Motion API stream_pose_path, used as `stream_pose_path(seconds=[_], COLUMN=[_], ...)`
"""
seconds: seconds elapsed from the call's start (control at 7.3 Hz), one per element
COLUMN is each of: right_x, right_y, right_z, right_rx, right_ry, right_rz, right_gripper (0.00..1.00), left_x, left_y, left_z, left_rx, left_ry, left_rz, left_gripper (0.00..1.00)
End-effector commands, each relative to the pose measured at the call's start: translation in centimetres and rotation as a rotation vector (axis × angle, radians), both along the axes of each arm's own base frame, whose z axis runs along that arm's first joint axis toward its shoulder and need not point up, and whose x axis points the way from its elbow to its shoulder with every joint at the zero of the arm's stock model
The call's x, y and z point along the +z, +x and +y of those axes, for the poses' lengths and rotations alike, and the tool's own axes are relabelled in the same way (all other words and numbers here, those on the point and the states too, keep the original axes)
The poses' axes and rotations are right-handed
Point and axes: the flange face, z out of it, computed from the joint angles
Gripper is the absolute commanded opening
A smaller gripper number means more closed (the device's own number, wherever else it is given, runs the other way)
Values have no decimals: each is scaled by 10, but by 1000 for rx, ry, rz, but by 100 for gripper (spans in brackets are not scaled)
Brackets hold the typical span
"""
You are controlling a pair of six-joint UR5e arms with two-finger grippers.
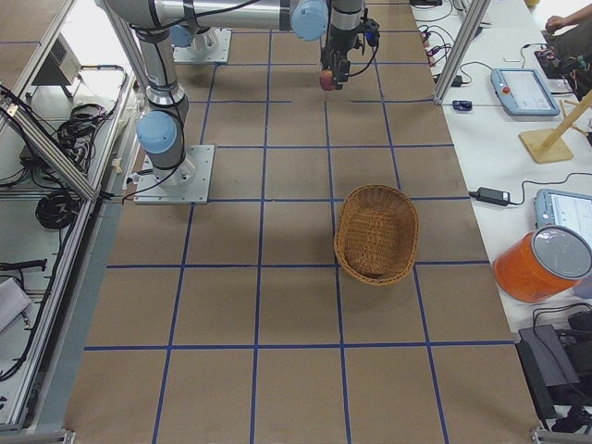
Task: Put all apples into basket
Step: 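Carry the red apple to the table center and set it down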
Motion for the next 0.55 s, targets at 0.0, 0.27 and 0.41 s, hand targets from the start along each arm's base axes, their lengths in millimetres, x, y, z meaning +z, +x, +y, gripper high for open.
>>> stream_pose_path(seconds=[0.0,0.27,0.41], right_x=[0,0,-2], right_y=[-1,0,-1], right_z=[0,0,-1], right_rx=[0,0,-2], right_ry=[2,4,8], right_rz=[0,0,0], right_gripper=[100,100,100], left_x=[-7,36,58], left_y=[-6,8,34], left_z=[7,1,-7], left_rx=[-9,-3,35], left_ry=[12,-43,-59], left_rz=[-8,-3,0], left_gripper=[100,100,100])
